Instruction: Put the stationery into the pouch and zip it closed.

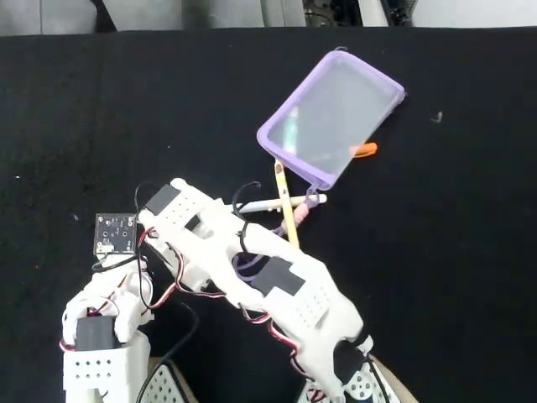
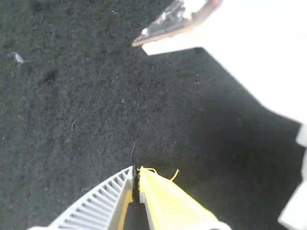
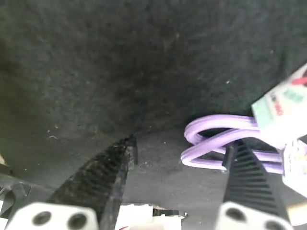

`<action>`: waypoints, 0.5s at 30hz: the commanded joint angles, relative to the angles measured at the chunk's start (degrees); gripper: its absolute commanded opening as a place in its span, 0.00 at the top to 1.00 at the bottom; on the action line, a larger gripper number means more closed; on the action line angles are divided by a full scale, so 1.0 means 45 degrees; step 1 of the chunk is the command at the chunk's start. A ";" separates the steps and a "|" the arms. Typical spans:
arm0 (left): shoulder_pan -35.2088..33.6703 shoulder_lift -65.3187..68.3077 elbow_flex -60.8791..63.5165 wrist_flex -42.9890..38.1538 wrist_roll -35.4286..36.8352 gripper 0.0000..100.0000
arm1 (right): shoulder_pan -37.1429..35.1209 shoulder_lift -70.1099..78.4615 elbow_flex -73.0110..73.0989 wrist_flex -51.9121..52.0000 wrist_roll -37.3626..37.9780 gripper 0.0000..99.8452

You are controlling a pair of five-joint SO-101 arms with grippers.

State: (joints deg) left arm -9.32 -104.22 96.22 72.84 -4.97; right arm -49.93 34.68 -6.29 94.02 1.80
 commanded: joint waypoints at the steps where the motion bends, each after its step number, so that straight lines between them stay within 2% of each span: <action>1: -0.0029 -0.0078 0.0225 0.0059 0.0059 0.97 | -0.0274 -0.0029 -0.0381 0.0234 -0.0547 0.71; 9: -0.0029 -0.0078 0.0225 0.0059 0.0059 0.97 | 0.0469 0.0869 0.0752 -0.1094 -0.0606 0.72; 11: -0.0029 -0.0078 0.0225 0.0059 0.0059 0.97 | 0.0684 0.1104 0.0361 -0.0801 -0.0606 0.78; 14: -0.0029 -0.0078 0.0225 0.0059 0.0059 0.97 | 0.1231 0.1221 -0.0127 -0.0488 -0.0606 0.98; 15: -0.0049 -0.0078 0.0225 0.0059 0.0059 0.97 | 0.1485 0.1182 -0.0264 -0.0469 -0.0606 0.99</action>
State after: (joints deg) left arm -9.32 -104.22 96.22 72.84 -4.88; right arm -47.47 37.67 -5.41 91.65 -0.48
